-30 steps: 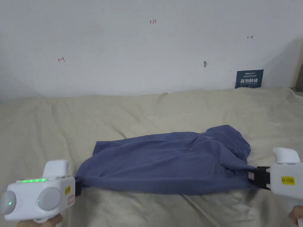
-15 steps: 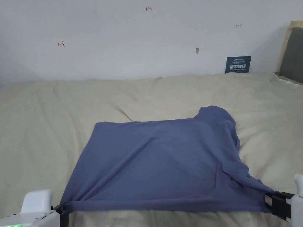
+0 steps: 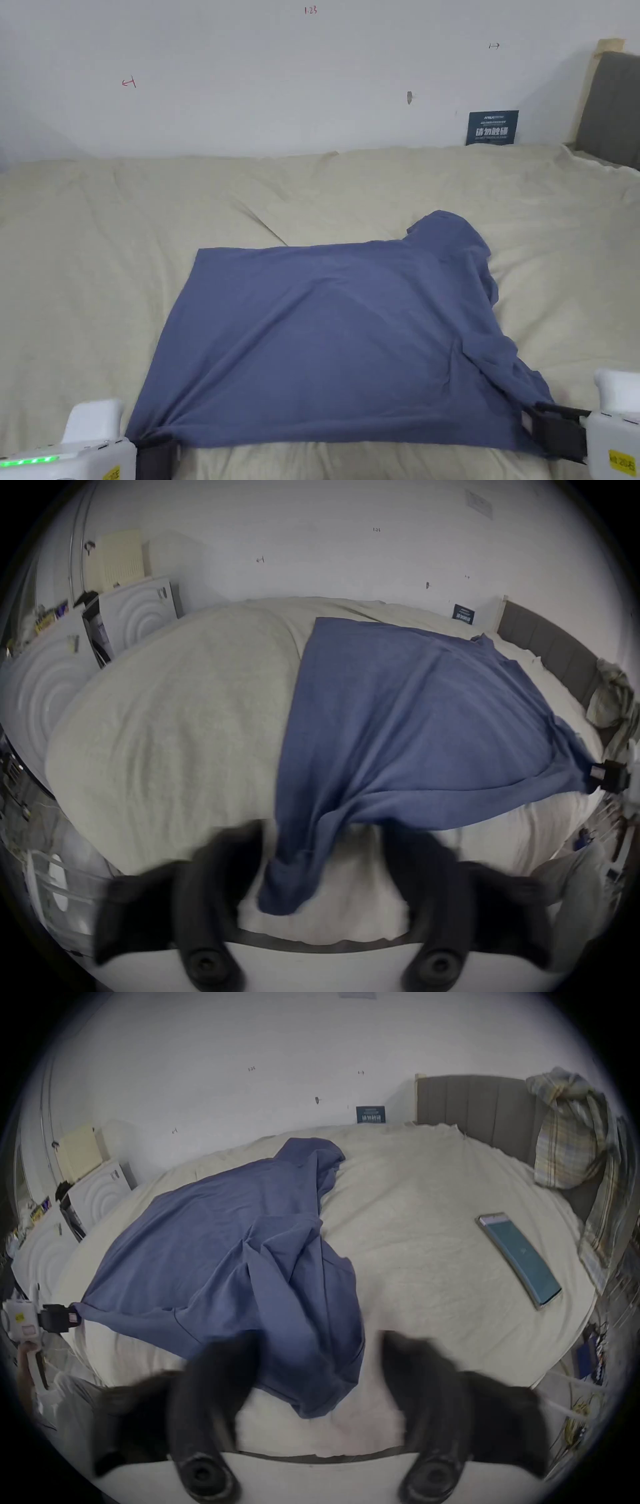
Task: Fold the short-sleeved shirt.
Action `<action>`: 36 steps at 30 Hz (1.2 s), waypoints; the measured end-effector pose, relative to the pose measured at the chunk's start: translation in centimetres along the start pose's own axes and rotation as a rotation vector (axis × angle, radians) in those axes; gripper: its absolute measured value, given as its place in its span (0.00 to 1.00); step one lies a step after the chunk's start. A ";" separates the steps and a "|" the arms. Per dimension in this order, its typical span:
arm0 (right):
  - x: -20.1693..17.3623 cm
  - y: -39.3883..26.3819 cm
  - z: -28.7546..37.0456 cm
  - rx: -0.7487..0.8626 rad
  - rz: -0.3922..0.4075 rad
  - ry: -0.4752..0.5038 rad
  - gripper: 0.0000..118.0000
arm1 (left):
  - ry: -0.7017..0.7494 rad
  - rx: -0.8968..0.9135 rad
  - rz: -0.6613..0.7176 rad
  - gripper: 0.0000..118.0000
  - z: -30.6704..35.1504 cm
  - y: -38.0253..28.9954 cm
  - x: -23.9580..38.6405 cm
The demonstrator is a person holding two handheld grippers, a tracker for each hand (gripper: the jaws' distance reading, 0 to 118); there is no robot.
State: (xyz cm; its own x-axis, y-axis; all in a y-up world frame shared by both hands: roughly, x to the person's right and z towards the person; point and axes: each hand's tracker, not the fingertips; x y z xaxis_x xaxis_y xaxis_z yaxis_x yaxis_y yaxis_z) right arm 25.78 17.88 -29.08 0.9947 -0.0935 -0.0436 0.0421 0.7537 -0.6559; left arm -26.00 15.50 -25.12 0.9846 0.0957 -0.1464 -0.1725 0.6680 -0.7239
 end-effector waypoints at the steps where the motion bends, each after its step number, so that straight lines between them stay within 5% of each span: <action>1: -0.1 0.0 0.5 0.036 0.017 0.005 0.79 | -0.018 0.012 0.011 0.99 0.3 -0.1 0.1; 9: -3.0 0.6 6.7 0.194 -0.023 0.109 0.76 | -0.019 0.165 -0.072 0.99 6.1 0.7 2.3; 11: -4.1 0.0 8.0 0.207 -0.026 0.136 0.49 | -0.027 0.172 -0.061 0.73 7.2 0.5 2.3; 13: -4.9 -0.8 8.2 0.226 -0.048 0.155 0.02 | -0.041 0.198 -0.030 0.20 7.9 -0.2 2.3; 14: -5.3 -1.4 8.1 0.233 -0.036 0.171 0.00 | -0.054 0.208 -0.020 0.07 8.0 -0.7 2.2; 16: -6.2 -2.3 7.6 0.225 -0.036 0.173 0.00 | -0.042 0.206 -0.032 0.00 7.6 -2.1 2.3; 25: -7.3 -4.1 4.3 0.100 -0.051 0.235 0.00 | 0.034 0.150 0.053 0.00 6.5 -3.5 0.0; 28: -7.3 -3.9 3.7 0.083 -0.070 0.252 0.00 | 0.049 0.104 -0.012 0.03 5.6 -2.2 -0.6; 31: -7.4 -3.6 3.3 0.065 -0.083 0.254 0.00 | 0.092 0.104 -0.126 0.49 4.3 -1.6 -0.5; 36: -7.4 -3.6 2.8 0.036 -0.085 0.236 0.00 | 0.060 0.049 -0.134 0.60 2.4 -0.5 -0.1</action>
State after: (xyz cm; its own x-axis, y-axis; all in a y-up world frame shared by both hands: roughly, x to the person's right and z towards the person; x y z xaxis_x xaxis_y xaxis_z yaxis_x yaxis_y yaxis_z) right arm 18.55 17.66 -24.25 0.9380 -0.3037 -0.1672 0.1322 0.7591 -0.6374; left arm -25.94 16.95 -23.14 0.9950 -0.0396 -0.0916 -0.0369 0.7071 -0.7061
